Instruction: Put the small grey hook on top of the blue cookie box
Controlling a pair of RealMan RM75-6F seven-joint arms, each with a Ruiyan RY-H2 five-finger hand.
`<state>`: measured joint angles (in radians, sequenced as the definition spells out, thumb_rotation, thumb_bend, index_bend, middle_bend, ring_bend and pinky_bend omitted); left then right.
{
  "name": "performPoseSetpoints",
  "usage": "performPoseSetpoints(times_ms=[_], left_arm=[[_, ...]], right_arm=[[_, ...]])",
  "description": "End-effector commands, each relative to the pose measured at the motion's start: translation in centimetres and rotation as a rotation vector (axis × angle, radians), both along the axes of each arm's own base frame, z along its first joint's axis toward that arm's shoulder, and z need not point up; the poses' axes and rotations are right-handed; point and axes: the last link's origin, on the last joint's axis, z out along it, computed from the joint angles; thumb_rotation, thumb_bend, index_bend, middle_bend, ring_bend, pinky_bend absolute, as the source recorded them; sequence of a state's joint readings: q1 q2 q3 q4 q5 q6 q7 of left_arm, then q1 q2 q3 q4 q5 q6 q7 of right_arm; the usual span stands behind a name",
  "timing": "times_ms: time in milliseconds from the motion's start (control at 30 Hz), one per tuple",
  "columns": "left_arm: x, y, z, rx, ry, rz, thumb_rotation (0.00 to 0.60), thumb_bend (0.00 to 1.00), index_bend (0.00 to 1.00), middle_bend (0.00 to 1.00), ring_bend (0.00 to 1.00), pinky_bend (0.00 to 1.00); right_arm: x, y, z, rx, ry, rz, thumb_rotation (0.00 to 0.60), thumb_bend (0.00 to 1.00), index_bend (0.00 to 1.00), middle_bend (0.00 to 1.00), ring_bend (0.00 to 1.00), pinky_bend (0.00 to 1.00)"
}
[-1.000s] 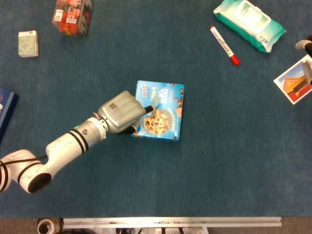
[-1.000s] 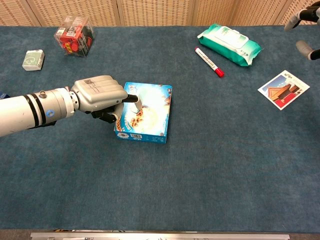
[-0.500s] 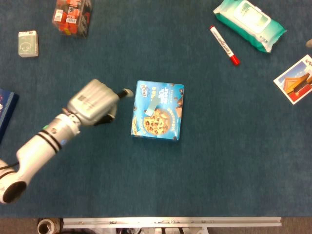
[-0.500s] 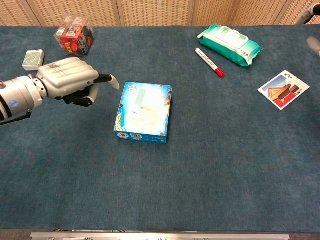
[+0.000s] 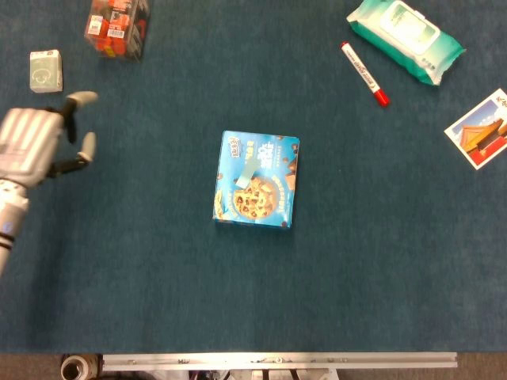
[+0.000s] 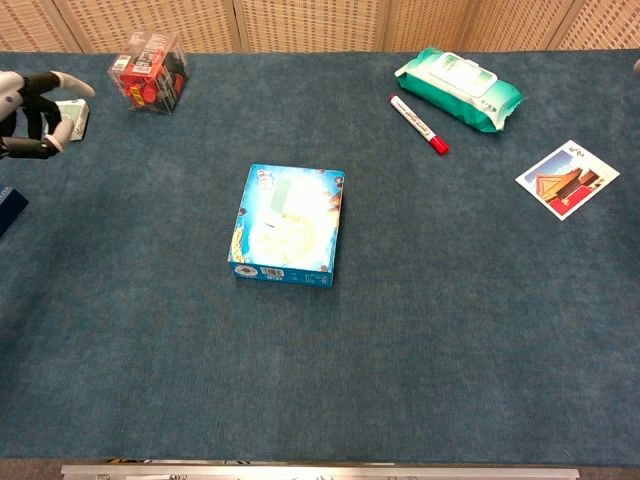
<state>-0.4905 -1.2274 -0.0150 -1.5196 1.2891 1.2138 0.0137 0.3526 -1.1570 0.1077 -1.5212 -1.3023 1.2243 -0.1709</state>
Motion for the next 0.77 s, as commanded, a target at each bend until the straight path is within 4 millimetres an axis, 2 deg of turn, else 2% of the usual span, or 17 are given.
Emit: performPoseSetpoints(times_ms=[33, 133, 200, 333, 533, 767], left_arm=[[-2.7, -1.0, 1.5, 0.094, -0.025, 0.076, 0.207, 0.43, 0.18, 0.46, 0.41, 0.53], [-4.2, -2.3, 2.4, 0.143, -0.015, 0.111, 0.214, 0.43, 0.18, 0.41, 0.36, 0.45], [-4.9, -3.3, 2.9, 0.181, -0.017, 0.130, 0.247, 0.43, 0.18, 0.40, 0.35, 0.43], [-5.7, -5.3, 3.5, 0.235, 0.017, 0.168, 0.491, 0.43, 0.18, 0.39, 0.35, 0.43], [-6.2, -7.2, 3.4, 0.260, -0.008, 0.209, 0.502, 0.43, 0.18, 0.39, 0.35, 0.41], [-6.3, -7.8, 3.5, 0.275, -0.034, 0.201, 0.503, 0.43, 0.18, 0.39, 0.35, 0.41]], right_arm=[[-0.5, 0.7, -0.2, 0.005, -0.018, -0.023, 0.600, 0.19, 0.30, 0.34, 0.22, 0.22], [-0.8, 1.4, -0.3, -0.005, -0.029, -0.037, 0.600, 0.19, 0.29, 0.34, 0.22, 0.22], [-1.0, 1.8, -0.2, -0.015, -0.039, -0.047, 0.600, 0.19, 0.29, 0.34, 0.22, 0.22], [-1.0, 2.4, 0.1, -0.039, -0.051, -0.056, 0.600, 0.19, 0.29, 0.34, 0.22, 0.22], [-0.8, 2.9, 0.1, -0.040, -0.063, -0.055, 0.600, 0.19, 0.29, 0.34, 0.22, 0.22], [-0.3, 2.9, -0.1, -0.034, -0.066, -0.040, 0.600, 0.19, 0.29, 0.34, 0.22, 0.22]])
